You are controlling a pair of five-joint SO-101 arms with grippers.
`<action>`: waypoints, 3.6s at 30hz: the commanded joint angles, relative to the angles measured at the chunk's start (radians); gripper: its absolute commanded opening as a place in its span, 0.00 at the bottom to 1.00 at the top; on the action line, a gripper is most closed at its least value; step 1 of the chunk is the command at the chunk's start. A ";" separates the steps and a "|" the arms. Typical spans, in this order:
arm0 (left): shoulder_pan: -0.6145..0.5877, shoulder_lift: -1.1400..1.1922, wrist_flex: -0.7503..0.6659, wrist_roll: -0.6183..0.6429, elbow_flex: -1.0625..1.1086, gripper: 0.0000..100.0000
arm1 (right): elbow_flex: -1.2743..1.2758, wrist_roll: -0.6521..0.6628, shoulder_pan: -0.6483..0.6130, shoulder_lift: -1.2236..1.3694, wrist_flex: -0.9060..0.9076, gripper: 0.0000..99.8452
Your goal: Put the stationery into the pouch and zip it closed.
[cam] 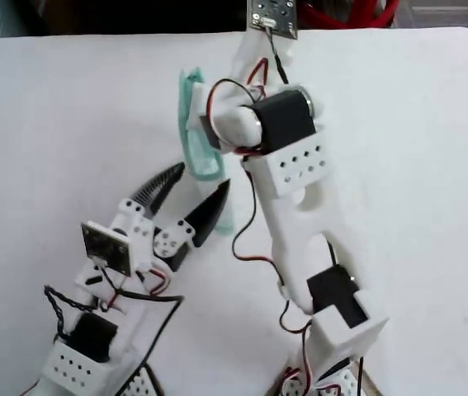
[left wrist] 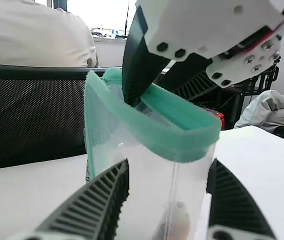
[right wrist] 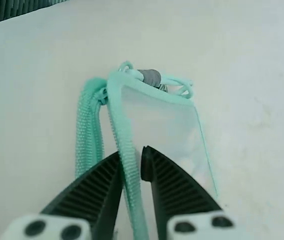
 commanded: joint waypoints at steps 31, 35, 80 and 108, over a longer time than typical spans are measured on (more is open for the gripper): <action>-0.119 -0.010 0.043 -0.080 0.068 0.24 | 0.236 0.137 0.056 -0.255 -0.004 0.02; -0.114 -0.010 0.043 -0.080 0.069 0.20 | 0.229 0.137 0.044 -0.248 -0.004 0.02; -0.042 0.645 0.152 -0.071 -0.419 0.17 | 0.236 0.301 -0.001 -0.249 0.002 0.17; -0.054 0.510 0.241 -0.028 -0.456 0.11 | 0.580 0.890 0.430 -0.308 -0.386 0.19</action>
